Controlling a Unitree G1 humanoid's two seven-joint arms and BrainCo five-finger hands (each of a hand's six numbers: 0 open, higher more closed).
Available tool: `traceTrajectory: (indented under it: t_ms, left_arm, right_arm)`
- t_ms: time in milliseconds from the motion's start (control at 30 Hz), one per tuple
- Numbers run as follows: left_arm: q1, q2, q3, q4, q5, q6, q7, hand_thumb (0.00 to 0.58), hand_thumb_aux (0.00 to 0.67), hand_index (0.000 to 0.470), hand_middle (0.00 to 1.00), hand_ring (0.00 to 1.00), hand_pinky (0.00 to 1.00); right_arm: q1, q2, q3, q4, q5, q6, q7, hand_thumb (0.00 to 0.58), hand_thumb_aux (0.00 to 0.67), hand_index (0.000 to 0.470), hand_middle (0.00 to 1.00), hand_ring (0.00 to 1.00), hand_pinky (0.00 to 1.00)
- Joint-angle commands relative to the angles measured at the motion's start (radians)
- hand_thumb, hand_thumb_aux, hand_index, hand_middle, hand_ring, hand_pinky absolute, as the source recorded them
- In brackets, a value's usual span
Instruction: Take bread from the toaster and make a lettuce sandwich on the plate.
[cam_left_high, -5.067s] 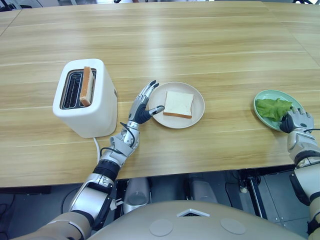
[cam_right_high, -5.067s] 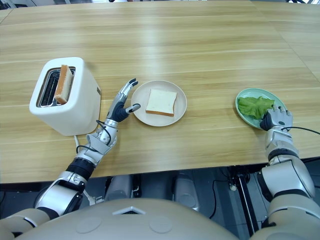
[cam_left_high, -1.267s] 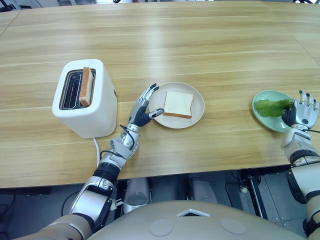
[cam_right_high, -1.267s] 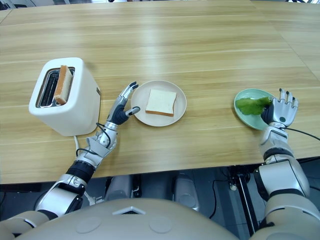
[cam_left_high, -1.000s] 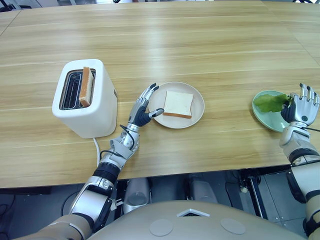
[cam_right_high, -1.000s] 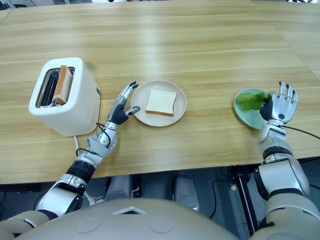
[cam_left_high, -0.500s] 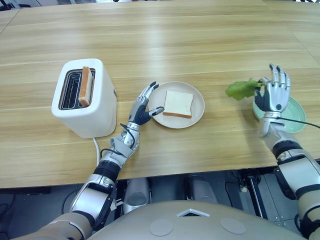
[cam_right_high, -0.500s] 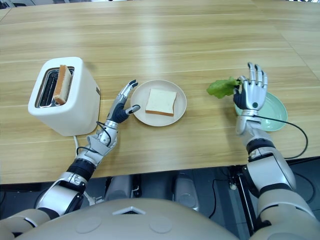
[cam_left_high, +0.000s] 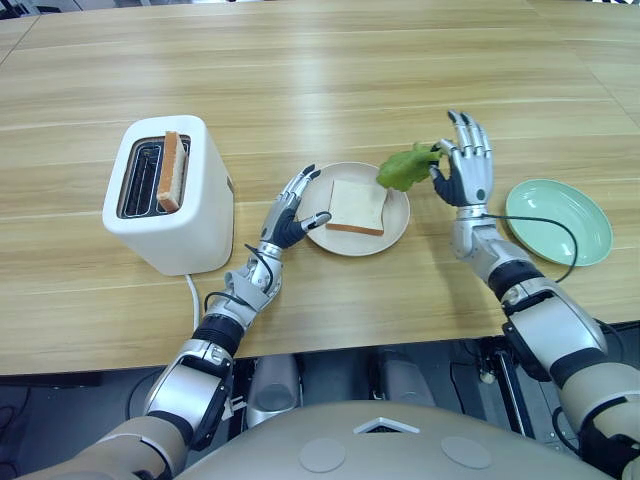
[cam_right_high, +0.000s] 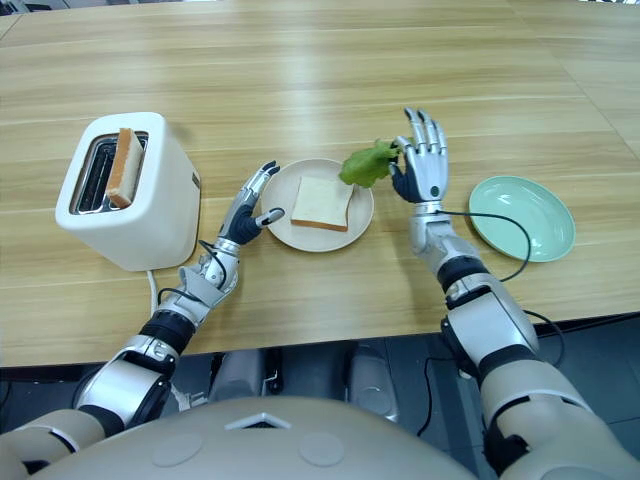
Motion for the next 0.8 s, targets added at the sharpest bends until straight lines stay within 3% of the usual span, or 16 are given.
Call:
traceTrajectory:
  t_ms: [33,367,800]
  left_arm:
    - [-0.004,0.001,-0.019,0.023,0.028,0.004,0.015,0.000,0.000,0.000,0.00,0.00,0.00]
    - [-0.019,-0.001,-0.034,0.047,0.031,-0.003,0.018,0.000,0.000,0.000,0.00,0.00,0.00]
    - [-0.017,0.005,-0.035,0.034,0.025,-0.003,0.011,0.000,0.000,0.000,0.00,0.00,0.00]
  right_arm:
    - [-0.017,0.053,0.035,0.013,-0.021,-0.017,0.020,0.580,0.670,0.460,0.00,0.00,0.00]
    - [-0.001,0.124,0.063,-0.011,-0.032,-0.044,0.031,0.580,0.670,0.460,0.00,0.00,0.00]
    - [0.002,0.156,0.060,0.120,-0.003,0.006,0.115,0.580,0.670,0.460,0.00,0.00,0.00]
